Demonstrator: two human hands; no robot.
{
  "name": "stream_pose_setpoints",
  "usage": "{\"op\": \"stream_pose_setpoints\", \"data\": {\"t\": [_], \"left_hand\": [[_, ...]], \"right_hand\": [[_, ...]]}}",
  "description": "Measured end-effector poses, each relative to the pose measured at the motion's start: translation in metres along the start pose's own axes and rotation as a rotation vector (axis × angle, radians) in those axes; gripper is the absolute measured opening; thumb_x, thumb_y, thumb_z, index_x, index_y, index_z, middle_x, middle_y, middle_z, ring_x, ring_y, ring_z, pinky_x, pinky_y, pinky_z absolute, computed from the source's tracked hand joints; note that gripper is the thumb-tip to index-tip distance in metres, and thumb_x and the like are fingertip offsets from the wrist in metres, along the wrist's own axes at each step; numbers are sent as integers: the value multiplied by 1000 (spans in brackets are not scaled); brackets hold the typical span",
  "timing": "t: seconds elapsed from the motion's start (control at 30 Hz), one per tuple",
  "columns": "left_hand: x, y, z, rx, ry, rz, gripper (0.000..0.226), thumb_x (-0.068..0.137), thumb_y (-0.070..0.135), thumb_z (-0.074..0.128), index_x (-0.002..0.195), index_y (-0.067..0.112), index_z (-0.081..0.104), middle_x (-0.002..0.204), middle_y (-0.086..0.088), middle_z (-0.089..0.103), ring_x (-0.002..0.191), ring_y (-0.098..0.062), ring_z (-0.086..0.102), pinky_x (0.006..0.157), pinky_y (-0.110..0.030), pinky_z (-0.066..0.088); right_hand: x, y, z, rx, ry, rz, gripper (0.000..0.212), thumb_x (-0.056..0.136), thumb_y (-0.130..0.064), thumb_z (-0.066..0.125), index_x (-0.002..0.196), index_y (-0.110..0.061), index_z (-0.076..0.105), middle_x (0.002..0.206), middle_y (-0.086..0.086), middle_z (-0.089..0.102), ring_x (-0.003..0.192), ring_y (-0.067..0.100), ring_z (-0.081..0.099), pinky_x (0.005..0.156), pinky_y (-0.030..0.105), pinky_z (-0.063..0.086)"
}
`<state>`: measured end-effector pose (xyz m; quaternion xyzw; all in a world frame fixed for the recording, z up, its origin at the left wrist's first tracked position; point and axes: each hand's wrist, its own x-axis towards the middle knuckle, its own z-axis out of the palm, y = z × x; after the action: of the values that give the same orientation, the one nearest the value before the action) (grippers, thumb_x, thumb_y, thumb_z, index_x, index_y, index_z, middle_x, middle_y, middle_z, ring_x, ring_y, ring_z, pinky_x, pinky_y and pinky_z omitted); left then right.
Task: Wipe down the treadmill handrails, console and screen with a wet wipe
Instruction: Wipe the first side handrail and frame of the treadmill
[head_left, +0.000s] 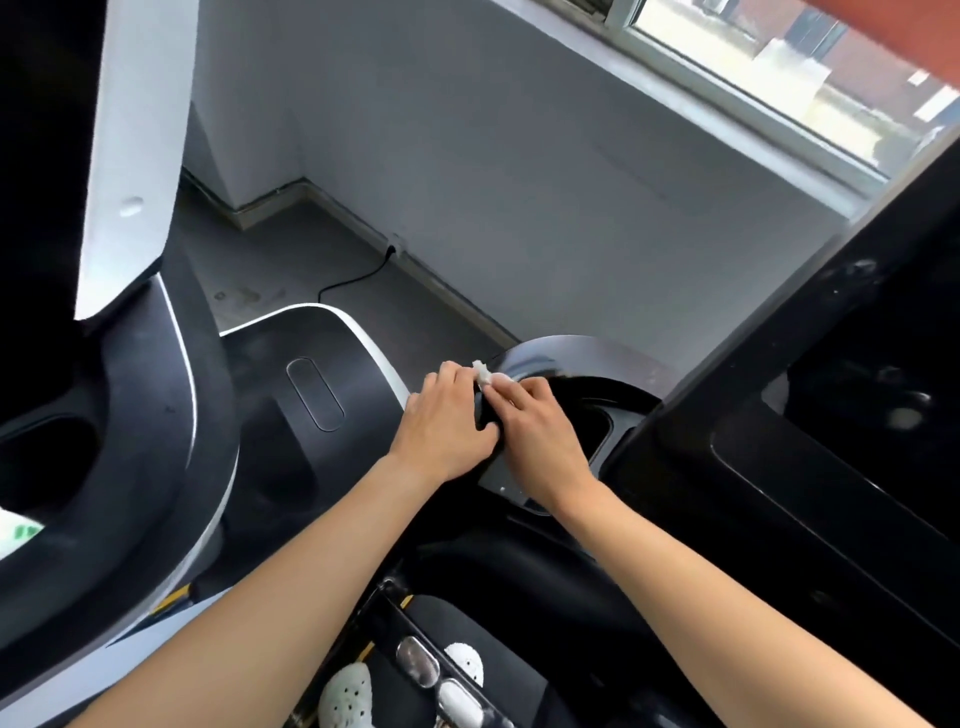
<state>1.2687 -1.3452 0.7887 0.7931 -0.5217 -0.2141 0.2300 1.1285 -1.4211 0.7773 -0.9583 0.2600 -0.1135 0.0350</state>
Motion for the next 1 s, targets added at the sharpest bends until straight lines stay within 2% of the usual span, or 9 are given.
{"op": "stream_pose_setpoints", "data": {"t": [0.13,0.27,0.33,0.47,0.57,0.63,0.8,0.87,1.0], "left_hand": [[14,6,3,1,-6,23,70,87,53,71,140,15,46,137,-1,46,123,-24,48,102,-44,45],[21,3,7,62,0,34,70,85,58,74,138,17,52,131,2,49,120,-20,48,102,-42,46],[24,1,7,44,5,28,69,83,57,77,135,17,55,128,3,50,120,-20,49,101,-42,47],[29,1,2,5,-11,2,68,79,55,81,130,18,57,125,4,50,120,-19,50,98,-41,48],[28,0,1,14,-11,9,69,79,57,80,132,18,58,125,5,51,120,-17,50,97,-39,48],[27,-2,2,11,-2,13,70,79,58,80,133,18,58,125,5,51,120,-17,50,99,-39,48],[27,0,2,3,8,7,72,79,55,82,135,17,57,126,4,51,118,-18,50,99,-39,48],[27,1,3,11,7,4,71,79,55,81,134,17,57,125,4,51,117,-19,50,99,-40,48],[27,0,4,25,7,8,67,81,53,79,132,16,58,125,3,52,115,-20,51,97,-41,48]], "right_hand": [[9,37,-3,-65,39,136,59,76,1,45,131,2,64,129,14,66,109,38,58,103,38,48],[21,53,-9,12,-42,340,64,84,14,47,146,-1,52,147,12,53,143,37,39,121,34,27],[26,45,-8,21,-97,282,62,86,7,51,148,1,48,148,15,49,144,35,37,123,33,22],[36,31,-9,78,-187,151,68,82,-6,70,147,-3,49,144,10,51,137,32,42,118,40,33],[42,39,-11,40,-189,126,59,89,-1,56,148,-6,49,149,9,52,140,33,41,117,37,29],[44,52,-10,-9,-147,188,50,94,-1,46,143,-8,53,147,8,54,139,35,42,116,38,29],[47,60,-1,61,-60,593,43,103,-10,36,141,-15,54,154,0,47,150,36,28,122,46,17],[49,40,4,82,-59,539,42,100,-12,35,135,-14,58,149,-1,50,149,36,29,122,49,19],[41,20,9,84,-100,460,48,103,-13,41,150,-19,49,161,-5,39,156,28,17,127,45,8]]}}
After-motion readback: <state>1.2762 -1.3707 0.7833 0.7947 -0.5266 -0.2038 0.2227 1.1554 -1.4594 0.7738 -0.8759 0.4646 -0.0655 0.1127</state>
